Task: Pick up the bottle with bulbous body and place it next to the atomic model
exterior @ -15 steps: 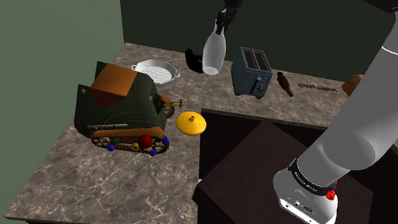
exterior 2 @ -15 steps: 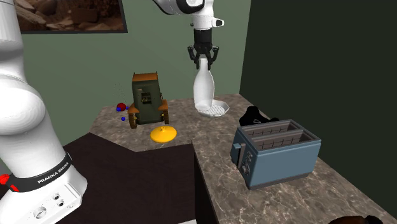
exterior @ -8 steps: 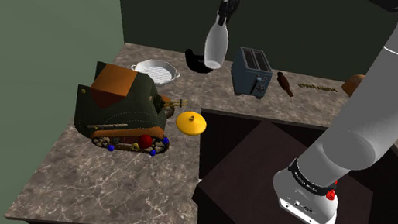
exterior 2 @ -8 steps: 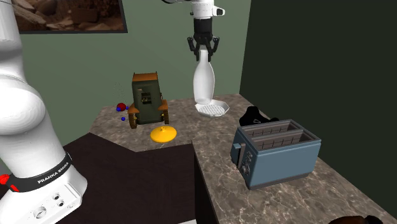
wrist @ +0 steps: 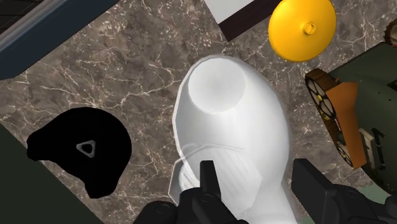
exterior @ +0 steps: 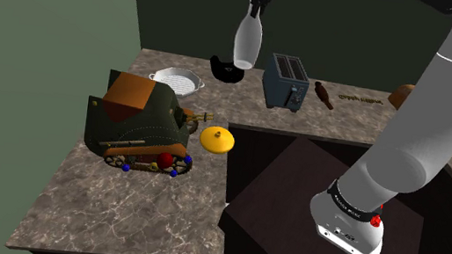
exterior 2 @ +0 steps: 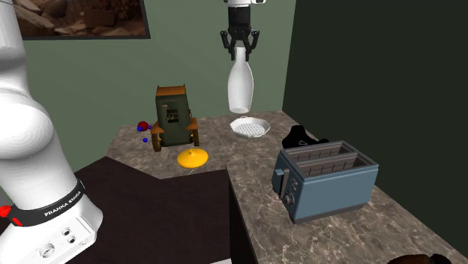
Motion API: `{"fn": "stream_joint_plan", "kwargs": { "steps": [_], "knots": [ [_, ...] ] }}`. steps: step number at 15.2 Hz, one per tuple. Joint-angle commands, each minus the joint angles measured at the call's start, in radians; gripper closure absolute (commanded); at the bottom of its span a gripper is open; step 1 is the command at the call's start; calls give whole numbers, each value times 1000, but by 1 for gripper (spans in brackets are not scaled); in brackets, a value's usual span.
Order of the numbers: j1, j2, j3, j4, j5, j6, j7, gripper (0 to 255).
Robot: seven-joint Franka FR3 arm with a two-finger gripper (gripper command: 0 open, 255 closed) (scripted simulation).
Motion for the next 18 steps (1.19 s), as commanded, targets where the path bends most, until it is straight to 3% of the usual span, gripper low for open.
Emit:
{"fn": "stream_joint_plan", "kwargs": {
  "steps": [1, 15, 18],
  "knots": [
    [-1, -1, -1, 25, -1, -26, 1, 255],
    [-14, 41, -5, 270, 8, -230, 8, 255],
    [35, -59, 18, 139, -26, -192, 71, 255]
  ]
}}
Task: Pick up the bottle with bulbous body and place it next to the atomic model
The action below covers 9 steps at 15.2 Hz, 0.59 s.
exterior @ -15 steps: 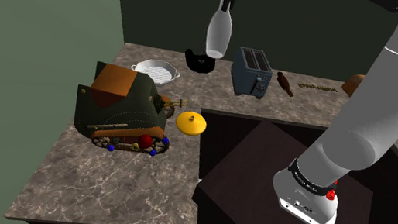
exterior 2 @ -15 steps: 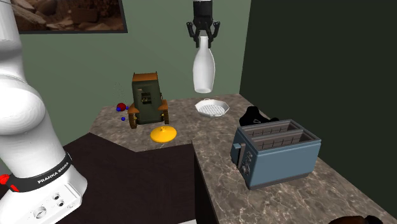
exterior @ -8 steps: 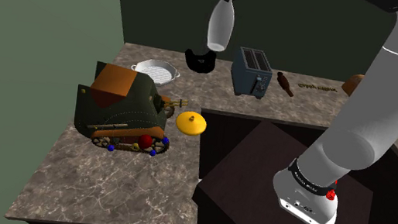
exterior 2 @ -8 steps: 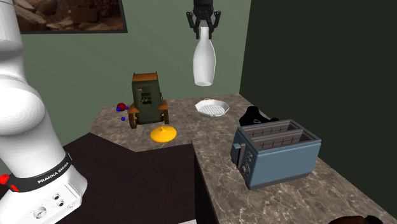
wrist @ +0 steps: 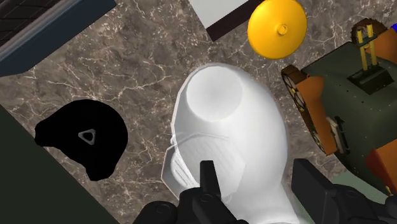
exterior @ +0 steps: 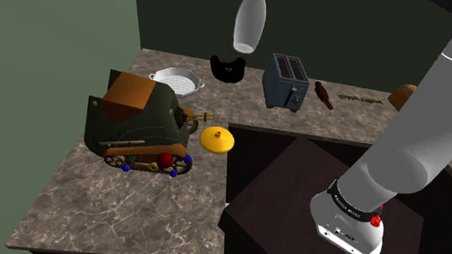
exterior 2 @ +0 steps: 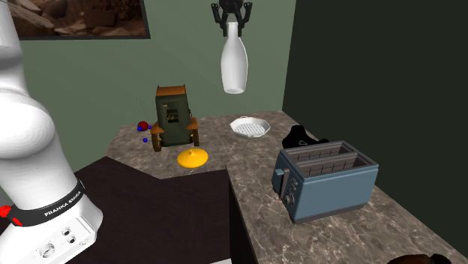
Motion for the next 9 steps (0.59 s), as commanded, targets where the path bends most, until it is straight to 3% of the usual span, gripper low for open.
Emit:
{"fn": "stream_joint_plan", "kwargs": {
  "steps": [1, 9],
  "knots": [
    [26, -57, 15, -69, -19, 17, 39, 255],
    [117, -255, 107, -304, -72, 65, 223, 255]
  ]
}}
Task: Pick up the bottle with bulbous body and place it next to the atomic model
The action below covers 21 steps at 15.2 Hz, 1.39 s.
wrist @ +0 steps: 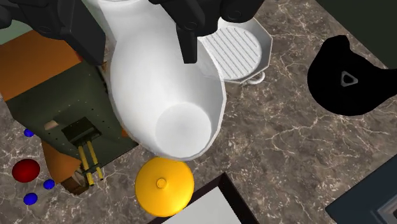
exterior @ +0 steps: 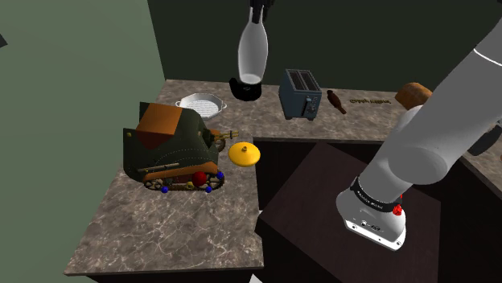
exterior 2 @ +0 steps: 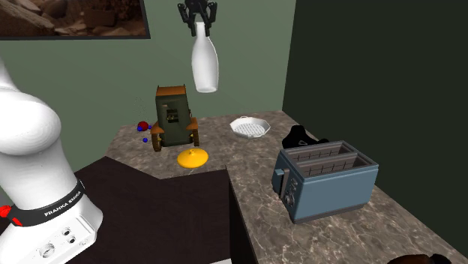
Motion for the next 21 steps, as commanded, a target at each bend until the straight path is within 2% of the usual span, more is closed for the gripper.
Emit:
{"fn": "stream_joint_plan", "kwargs": {
  "steps": [1, 11, 21],
  "knots": [
    [18, -40, 24, -43, -8, 5, 44, 255],
    [107, -184, 170, -194, -12, 15, 279, 255],
    [193, -228, 333, -228, 13, 8, 519, 255]
  ]
}}
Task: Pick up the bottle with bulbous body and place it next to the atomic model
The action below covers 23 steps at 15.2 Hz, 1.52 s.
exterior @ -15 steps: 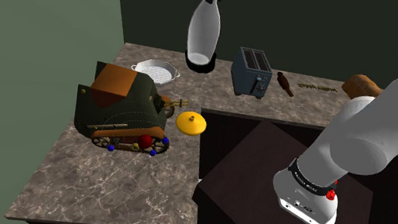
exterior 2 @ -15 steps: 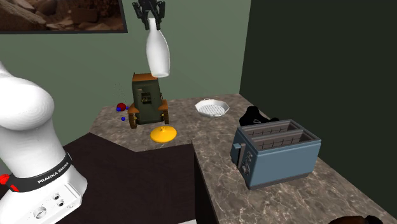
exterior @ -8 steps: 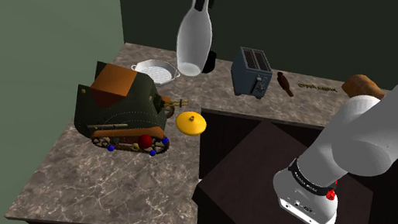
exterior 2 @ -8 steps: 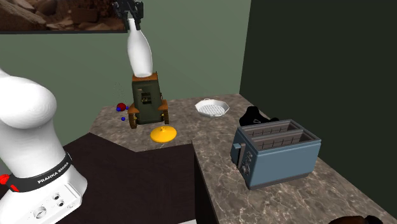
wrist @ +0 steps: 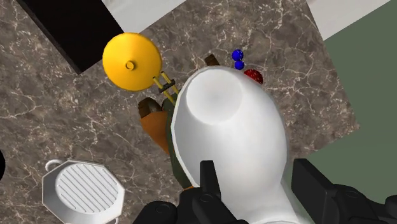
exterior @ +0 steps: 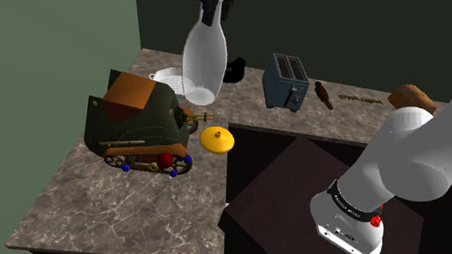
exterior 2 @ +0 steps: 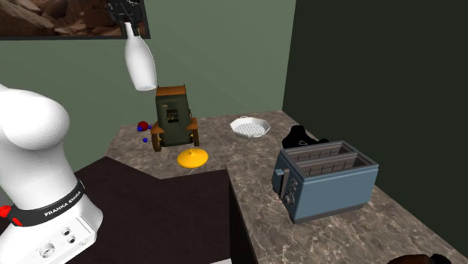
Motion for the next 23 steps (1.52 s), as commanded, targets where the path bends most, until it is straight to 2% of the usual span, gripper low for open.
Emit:
{"fn": "stream_joint_plan", "kwargs": {
  "steps": [1, 11, 18, 23],
  "knots": [
    [18, 2, 37, 8, 5, -4, 55, 255],
    [97, 78, 214, 99, 3, -19, 312, 255],
    [156, 206, 343, 235, -51, -42, 511, 255],
    [159, 199, 345, 174, -47, 12, 516, 255]
  ]
}}
